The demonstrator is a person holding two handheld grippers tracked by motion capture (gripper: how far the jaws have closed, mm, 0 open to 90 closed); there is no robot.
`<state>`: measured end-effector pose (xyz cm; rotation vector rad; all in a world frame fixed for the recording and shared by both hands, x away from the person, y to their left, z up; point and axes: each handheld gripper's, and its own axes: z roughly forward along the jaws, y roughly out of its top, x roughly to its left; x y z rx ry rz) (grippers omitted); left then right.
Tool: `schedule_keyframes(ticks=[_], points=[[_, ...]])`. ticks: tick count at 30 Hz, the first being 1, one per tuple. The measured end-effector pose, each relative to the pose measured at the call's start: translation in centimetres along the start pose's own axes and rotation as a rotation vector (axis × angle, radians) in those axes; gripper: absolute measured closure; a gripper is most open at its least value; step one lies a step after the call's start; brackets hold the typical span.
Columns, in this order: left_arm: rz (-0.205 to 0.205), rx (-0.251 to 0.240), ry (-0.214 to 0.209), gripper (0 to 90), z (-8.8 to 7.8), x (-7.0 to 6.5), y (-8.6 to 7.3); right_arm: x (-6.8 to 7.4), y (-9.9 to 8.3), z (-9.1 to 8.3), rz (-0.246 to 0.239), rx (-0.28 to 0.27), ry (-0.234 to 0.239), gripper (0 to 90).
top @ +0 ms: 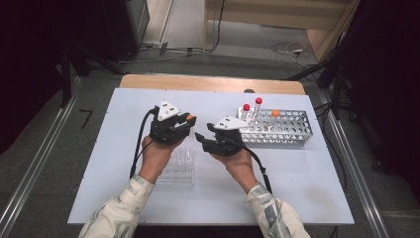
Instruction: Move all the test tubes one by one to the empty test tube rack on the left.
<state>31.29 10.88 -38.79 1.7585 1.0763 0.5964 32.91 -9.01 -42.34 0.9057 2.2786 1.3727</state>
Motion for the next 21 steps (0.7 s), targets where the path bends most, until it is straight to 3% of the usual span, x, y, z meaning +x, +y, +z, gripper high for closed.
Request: schedule_keyframes(ticks=[10,21], points=[[-0.011,-0.011,0.028,70.7,-1.2,1.3,0.2,-0.8,0.0,-1.2,0.011,-0.020,-0.017,41.9],[0.019,-0.015,0.046,70.7,-3.8,1.2,0.0,-1.7,-0.6,-2.2,0.021,-0.012,-0.037,40.4]])
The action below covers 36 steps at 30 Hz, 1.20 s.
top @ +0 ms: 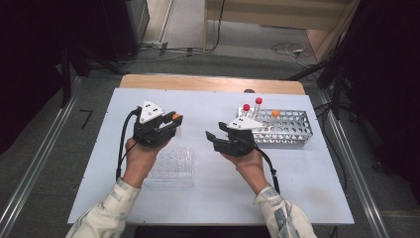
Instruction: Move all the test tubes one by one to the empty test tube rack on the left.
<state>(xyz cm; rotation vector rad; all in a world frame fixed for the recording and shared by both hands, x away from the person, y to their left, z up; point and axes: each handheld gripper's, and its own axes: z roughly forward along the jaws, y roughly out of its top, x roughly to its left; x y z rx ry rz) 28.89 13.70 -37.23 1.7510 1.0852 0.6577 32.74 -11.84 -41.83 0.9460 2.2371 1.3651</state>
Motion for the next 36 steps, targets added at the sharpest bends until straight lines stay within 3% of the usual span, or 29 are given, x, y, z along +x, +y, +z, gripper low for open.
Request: schedule_keyframes(ticks=[14,26,36], points=[[0.005,-0.011,-0.016,70.7,-3.1,-0.1,-1.0,-1.1,-0.4,-1.4,0.013,-0.008,-0.025,38.9],[0.013,-0.009,-0.040,70.7,-4.0,-0.7,-2.1,-2.0,-1.0,-2.1,0.022,-0.004,-0.042,38.0],[0.002,0.009,-0.045,70.6,-3.7,-0.7,-3.3,-2.1,-1.0,-2.4,0.028,-0.008,-0.046,38.0]])
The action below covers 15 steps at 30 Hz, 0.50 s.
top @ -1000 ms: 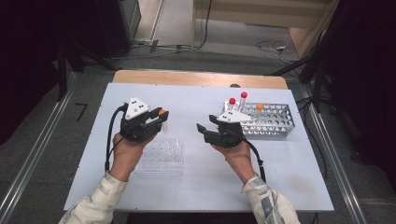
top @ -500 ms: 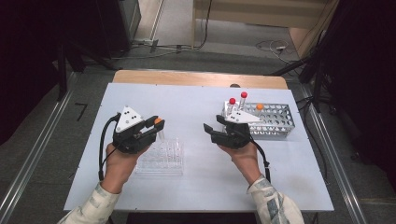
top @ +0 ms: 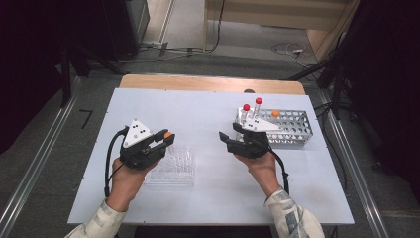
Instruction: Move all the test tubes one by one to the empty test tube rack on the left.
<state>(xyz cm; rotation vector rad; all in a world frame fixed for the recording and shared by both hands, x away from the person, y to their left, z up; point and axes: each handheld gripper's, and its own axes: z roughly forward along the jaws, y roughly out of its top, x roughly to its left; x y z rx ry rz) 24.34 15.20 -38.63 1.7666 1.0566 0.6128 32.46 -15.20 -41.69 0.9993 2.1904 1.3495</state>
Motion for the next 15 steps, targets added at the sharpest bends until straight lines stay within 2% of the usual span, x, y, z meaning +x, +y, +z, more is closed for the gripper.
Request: schedule_keyframes(ticks=[7,11,15], points=[[-0.001,0.000,-0.014,70.4,0.3,0.0,-1.0,-0.1,-0.1,0.1,0.001,0.004,-0.003,38.0],[0.014,0.023,-0.016,70.3,0.9,-0.2,-1.7,-0.1,-0.1,0.1,-0.001,0.005,-0.003,38.1],[0.012,0.031,-0.019,70.1,1.4,-0.2,-2.4,-0.1,-0.2,0.1,-0.004,0.006,-0.001,38.0]])
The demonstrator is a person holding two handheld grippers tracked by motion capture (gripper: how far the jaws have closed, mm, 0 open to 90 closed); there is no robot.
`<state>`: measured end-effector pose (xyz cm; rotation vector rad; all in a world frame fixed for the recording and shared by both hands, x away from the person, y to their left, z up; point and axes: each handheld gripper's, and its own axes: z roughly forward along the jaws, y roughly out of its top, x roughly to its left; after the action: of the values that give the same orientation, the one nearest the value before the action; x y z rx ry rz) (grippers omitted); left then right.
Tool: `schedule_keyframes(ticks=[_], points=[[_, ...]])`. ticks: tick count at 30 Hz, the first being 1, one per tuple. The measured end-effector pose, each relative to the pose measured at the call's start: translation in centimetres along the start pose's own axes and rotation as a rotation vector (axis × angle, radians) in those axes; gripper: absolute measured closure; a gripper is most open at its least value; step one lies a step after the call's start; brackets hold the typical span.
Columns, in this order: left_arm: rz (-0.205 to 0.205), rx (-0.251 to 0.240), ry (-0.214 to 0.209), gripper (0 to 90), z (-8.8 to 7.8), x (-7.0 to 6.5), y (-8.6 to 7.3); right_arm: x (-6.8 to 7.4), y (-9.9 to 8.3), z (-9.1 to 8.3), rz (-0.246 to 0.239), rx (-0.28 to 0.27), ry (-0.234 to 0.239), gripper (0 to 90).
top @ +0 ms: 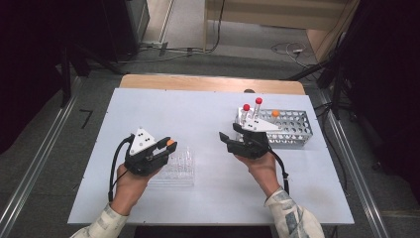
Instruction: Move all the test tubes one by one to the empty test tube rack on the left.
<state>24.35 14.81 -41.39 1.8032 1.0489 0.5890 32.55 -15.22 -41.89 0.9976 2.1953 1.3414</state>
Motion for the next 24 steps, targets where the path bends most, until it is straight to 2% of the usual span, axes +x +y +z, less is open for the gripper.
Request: schedule_keyframes(ticks=[5,7,14,18,24], points=[[-0.014,-0.003,-0.019,69.3,0.2,0.4,-0.3,0.0,0.0,0.0,0.000,0.004,-0.001,38.0],[-0.021,-0.002,-0.028,64.8,0.2,0.6,-0.3,-0.1,0.0,0.0,0.001,0.002,-0.003,38.1],[-0.039,-0.020,-0.035,60.7,-0.1,0.9,-0.2,-0.2,0.0,-0.1,0.002,0.000,-0.007,38.1],[-0.060,-0.035,-0.027,56.5,-0.2,1.2,0.1,-0.3,0.0,-0.2,-0.001,0.000,-0.017,38.1],[-0.084,-0.042,0.016,44.4,0.1,1.8,0.4,-1.3,-0.3,-0.7,0.000,0.009,-0.058,38.0]])
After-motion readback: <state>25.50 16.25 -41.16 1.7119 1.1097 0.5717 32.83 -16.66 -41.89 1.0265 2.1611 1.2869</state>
